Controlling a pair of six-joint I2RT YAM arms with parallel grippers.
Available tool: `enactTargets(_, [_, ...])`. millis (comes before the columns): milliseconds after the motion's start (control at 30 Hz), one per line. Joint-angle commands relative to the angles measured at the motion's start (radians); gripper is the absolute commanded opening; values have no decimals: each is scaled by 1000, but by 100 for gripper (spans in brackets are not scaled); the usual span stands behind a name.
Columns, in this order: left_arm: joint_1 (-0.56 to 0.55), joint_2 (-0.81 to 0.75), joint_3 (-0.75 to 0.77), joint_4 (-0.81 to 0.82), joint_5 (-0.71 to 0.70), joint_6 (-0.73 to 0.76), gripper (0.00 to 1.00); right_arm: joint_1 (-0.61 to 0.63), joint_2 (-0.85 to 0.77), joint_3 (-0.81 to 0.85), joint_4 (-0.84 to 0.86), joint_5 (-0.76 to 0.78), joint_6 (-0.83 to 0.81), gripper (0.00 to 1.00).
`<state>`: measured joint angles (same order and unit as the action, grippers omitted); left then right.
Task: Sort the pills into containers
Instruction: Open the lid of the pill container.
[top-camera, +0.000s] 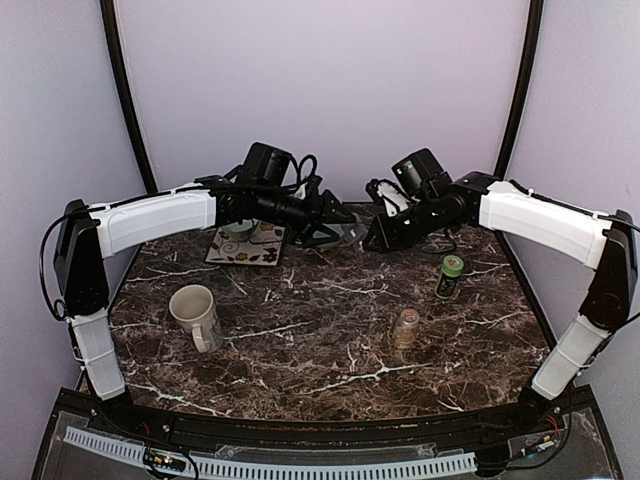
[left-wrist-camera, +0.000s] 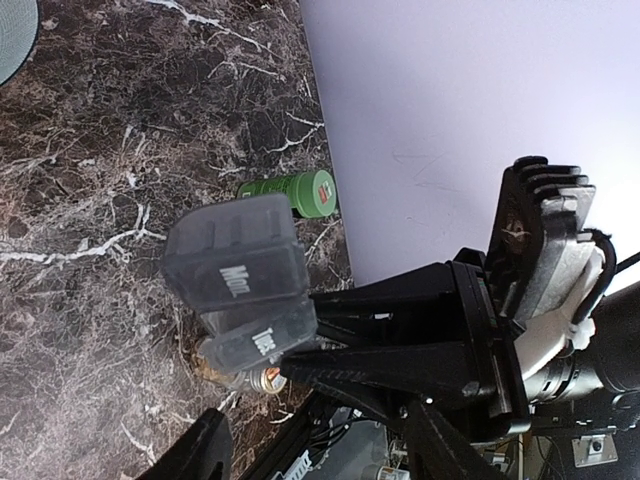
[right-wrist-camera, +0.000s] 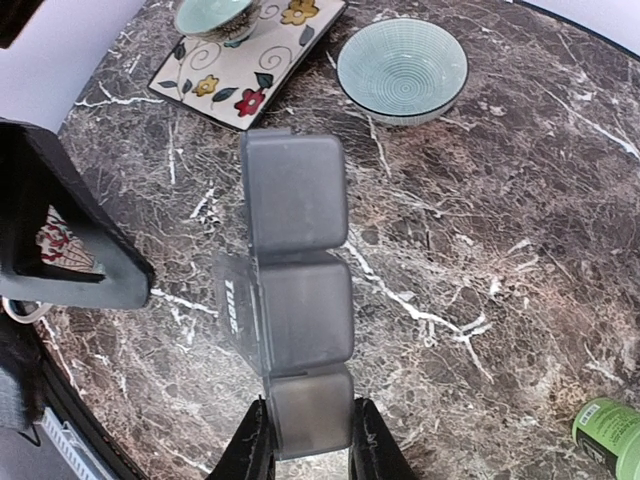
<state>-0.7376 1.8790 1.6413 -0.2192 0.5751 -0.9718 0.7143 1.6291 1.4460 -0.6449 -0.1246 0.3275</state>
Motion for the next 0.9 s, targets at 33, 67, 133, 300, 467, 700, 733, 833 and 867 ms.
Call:
enactTargets(33, [1,-46,15,-18,-17,36,63,0,-8,47,24,-66,28,0])
enactTargets(67, [1,-47,17,-28,-22,46,63,-2,-9,50,26,-82,34,0])
enactTargets(133, [1,-54,10,-42,-42,62,64,-7,-7,57,28,-116,48,0])
enactTargets(300, [2,-96,-64,52,-59,46,67,-19,0,66,35,-199,74,0])
enactTargets(467, [2,-104,-81,104,-61,27,68,-21,5,79,23,-222,76,0])
enactTargets(700, [3,-95,-74,148,-35,-13,68,-21,3,76,25,-225,76,0])
enactTargets(733, [3,-94,-74,155,-32,-18,68,-21,3,75,25,-224,76,0])
enactTargets(833, [3,-96,-74,165,-21,-32,68,-21,0,67,26,-216,75,0])
enactTargets(867, [2,-99,-74,168,-19,-36,68,-21,-4,63,26,-212,74,0])
